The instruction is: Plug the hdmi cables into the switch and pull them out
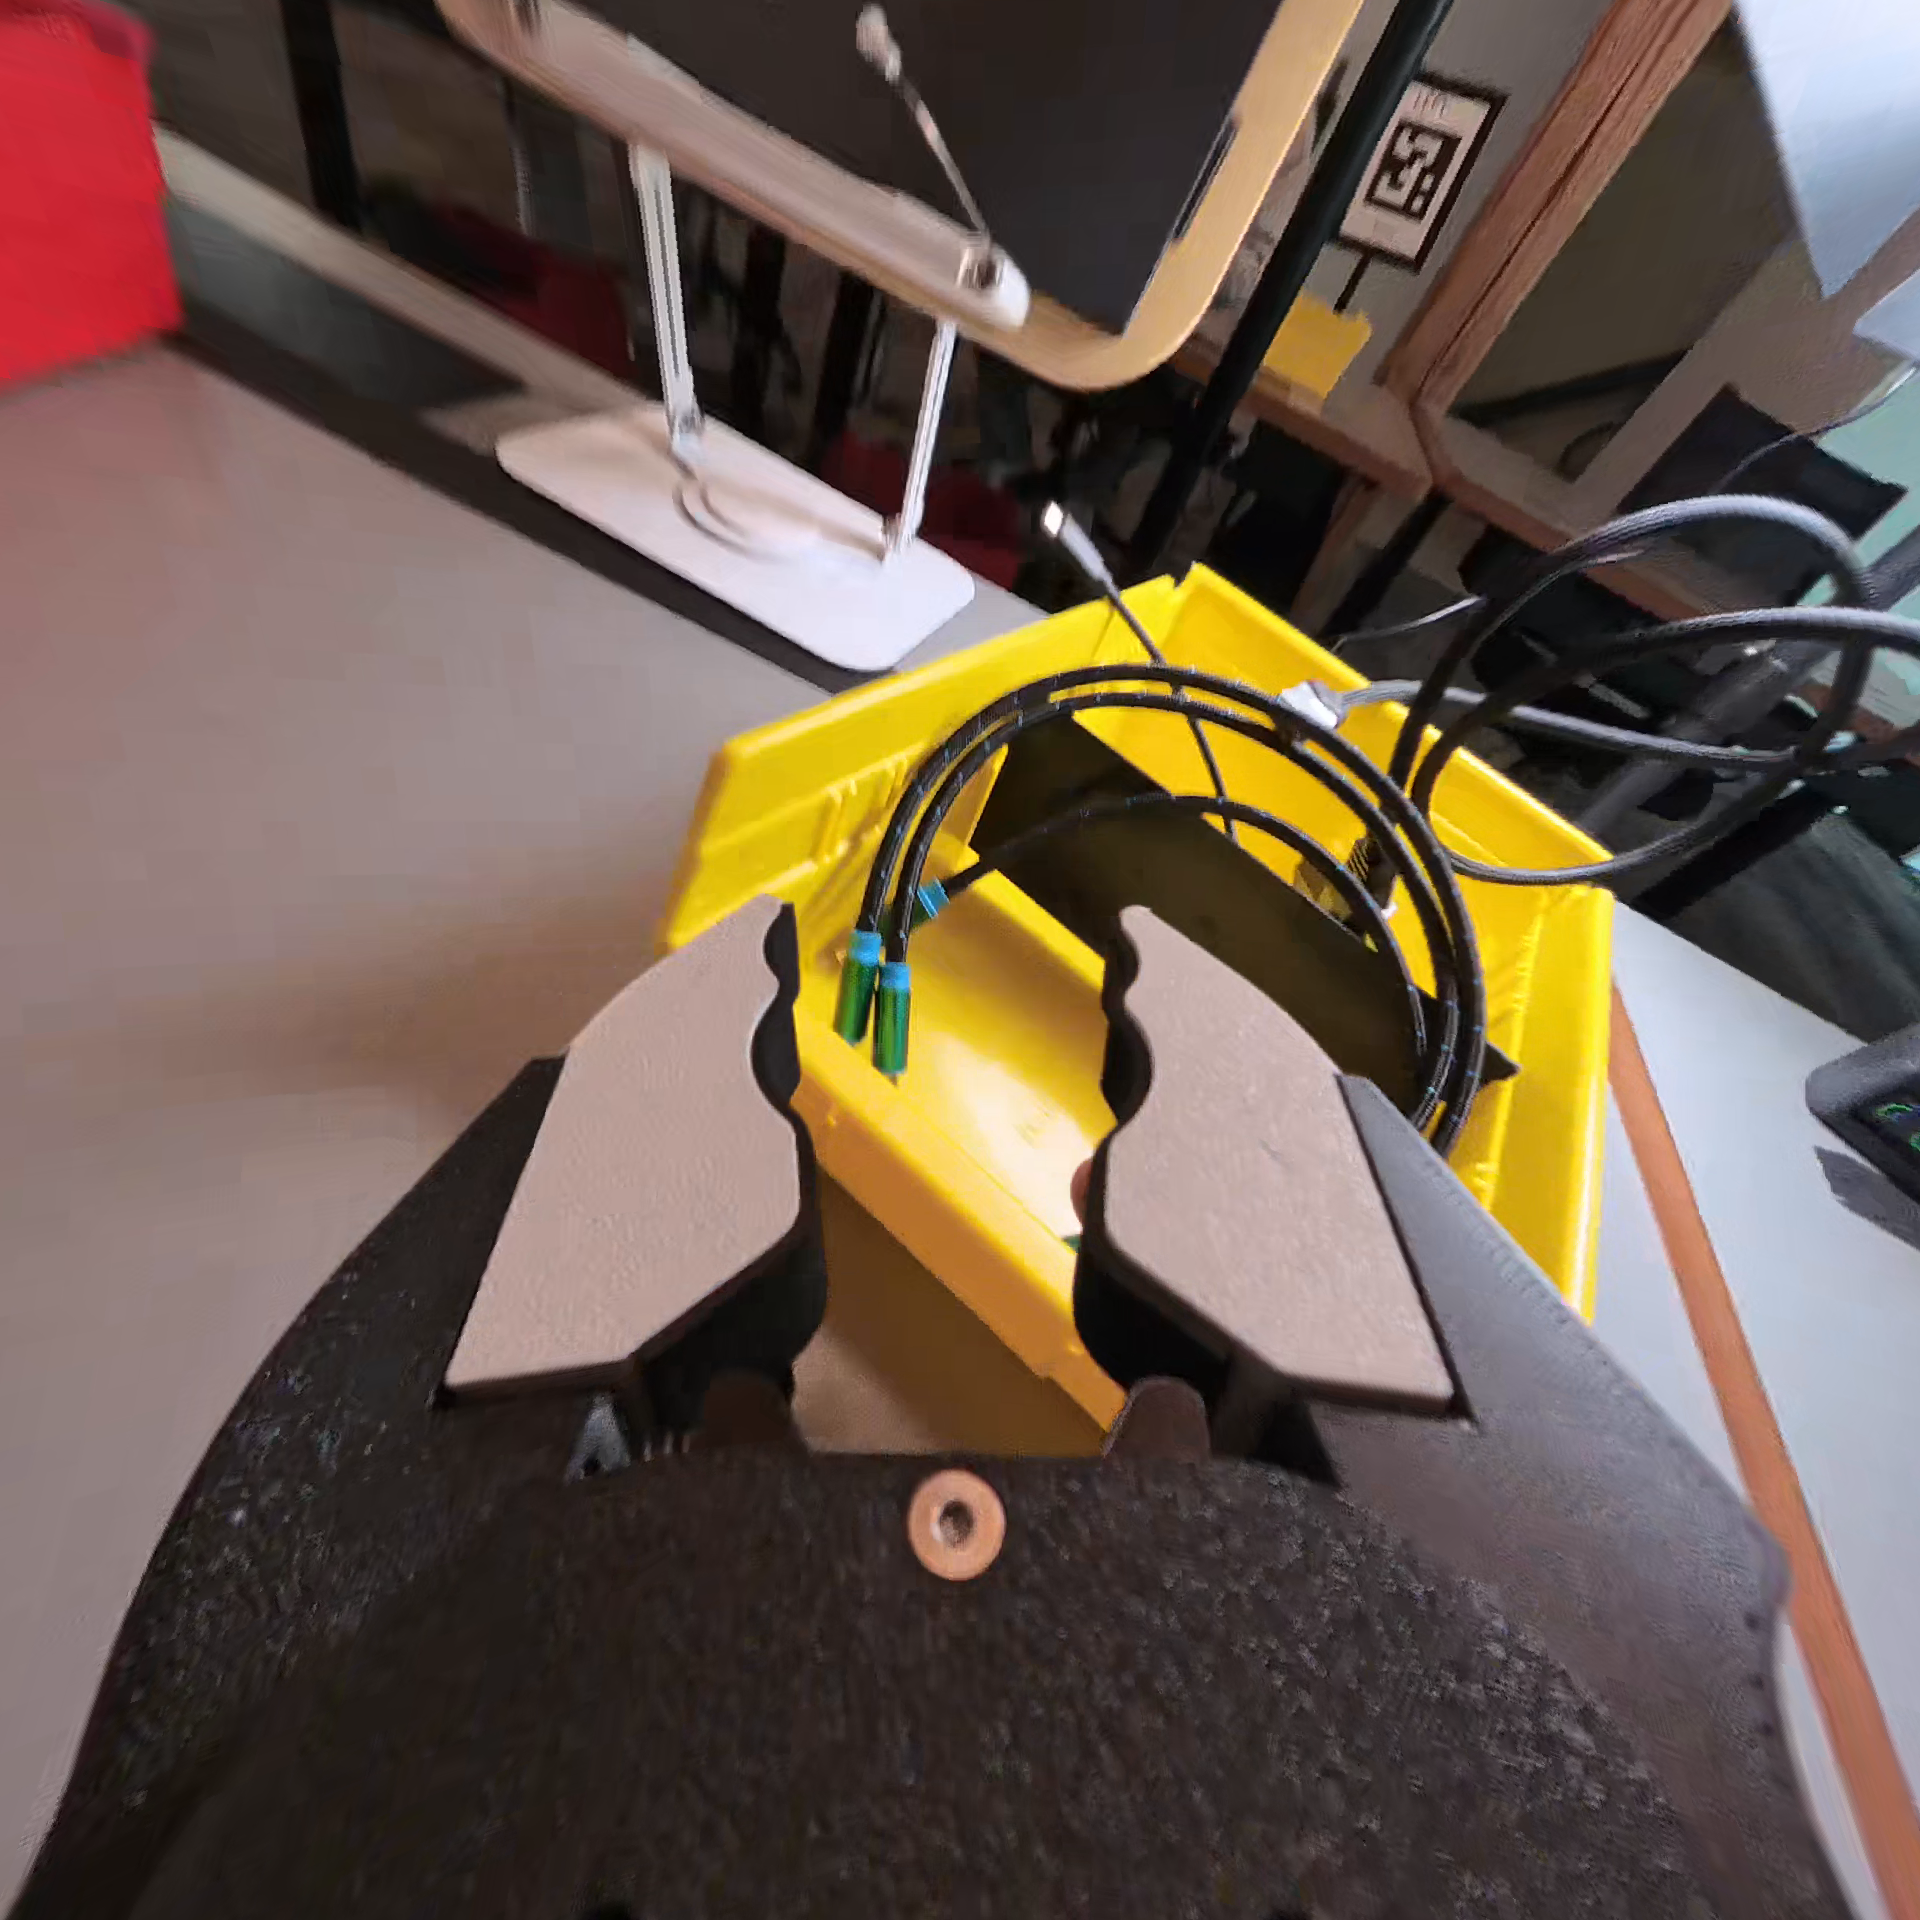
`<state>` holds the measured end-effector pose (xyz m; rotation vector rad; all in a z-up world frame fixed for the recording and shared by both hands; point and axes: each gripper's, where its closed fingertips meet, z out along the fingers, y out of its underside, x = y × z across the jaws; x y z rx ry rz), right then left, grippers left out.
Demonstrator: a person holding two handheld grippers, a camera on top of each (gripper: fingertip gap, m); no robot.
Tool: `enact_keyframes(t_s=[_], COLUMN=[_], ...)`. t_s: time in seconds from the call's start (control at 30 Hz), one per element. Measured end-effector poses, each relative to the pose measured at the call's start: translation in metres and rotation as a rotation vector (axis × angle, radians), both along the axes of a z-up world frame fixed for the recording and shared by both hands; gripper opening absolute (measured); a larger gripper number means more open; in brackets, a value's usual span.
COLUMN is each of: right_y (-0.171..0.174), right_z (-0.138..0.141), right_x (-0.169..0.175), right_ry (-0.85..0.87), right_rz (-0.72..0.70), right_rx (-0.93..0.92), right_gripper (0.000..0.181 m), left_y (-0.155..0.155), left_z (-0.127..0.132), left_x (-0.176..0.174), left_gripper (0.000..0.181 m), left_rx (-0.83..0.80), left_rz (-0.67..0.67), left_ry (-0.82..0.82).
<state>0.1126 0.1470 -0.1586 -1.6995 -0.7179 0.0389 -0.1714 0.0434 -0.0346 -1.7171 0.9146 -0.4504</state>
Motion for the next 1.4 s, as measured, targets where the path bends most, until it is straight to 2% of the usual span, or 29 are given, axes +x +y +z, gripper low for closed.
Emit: enact_keyframes(t_s=[0.1, 0.3, 0.43, 0.5, 0.53, 0.57, 0.67, 0.77, 0.87, 1.17, 1.3, 1.4], right_y=[0.003, 0.003, 0.007, 0.010, 0.012, 0.014, 0.023, 0.028, 0.028, 0.019, 0.008, -0.001], right_z=[-0.026, -0.062, -0.078, -0.083, -0.087, -0.090, -0.098, -0.101, -0.104, -0.104, -0.104, -0.104], right_x=[0.005, 0.010, 0.008, 0.007, 0.007, 0.007, 0.006, -0.003, -0.012, -0.018, -0.030, -0.043], right_ry=[-0.145, -0.449, -0.555, -0.606, -0.626, -0.647, -0.726, -0.779, -0.875, -0.880, -0.903, -0.913], right_rz=[-0.002, 0.021, 0.032, 0.035, 0.037, 0.039, 0.044, 0.087, 0.148, 0.194, 0.256, 0.302], right_rx=[-0.078, -0.126, -0.150, -0.151, -0.162, -0.169, -0.185, -0.212, -0.213, -0.202, -0.184, -0.161], right_gripper=[0.061, 0.066, 0.066, 0.064, 0.062, 0.060, 0.051, 0.042, 0.033, 0.032, 0.030, 0.029], left_y=[-0.002, -0.021, -0.026, -0.024, -0.023, -0.022, -0.008, -0.002, 0.000, 0.005, 0.018, 0.033], left_z=[-0.037, -0.158, -0.212, -0.228, -0.234, -0.238, -0.237, -0.237, -0.237, -0.236, -0.237, -0.237], left_x=[-0.038, -0.126, -0.147, -0.149, -0.146, -0.142, -0.120, -0.097, -0.073, 0.017, 0.039, 0.045], left_gripper=[0.037, 0.046, 0.055, 0.051, 0.041, 0.032, 0.030, 0.030, 0.030, 0.032, 0.032, 0.032], left_rx=[-0.098, -0.306, -0.409, -0.415, -0.416, -0.400, -0.304, -0.289, -0.254, -0.103, -0.098, -0.111], left_rz=[0.098, 0.278, 0.266, 0.239, 0.213, 0.193, 0.183, 0.192, 0.145, -0.095, -0.167, -0.164], left_ry=[0.181, 0.657, 0.814, 0.878, 0.903, 0.922, 0.911, 0.894, 0.886, 0.837, 0.786, 0.768])
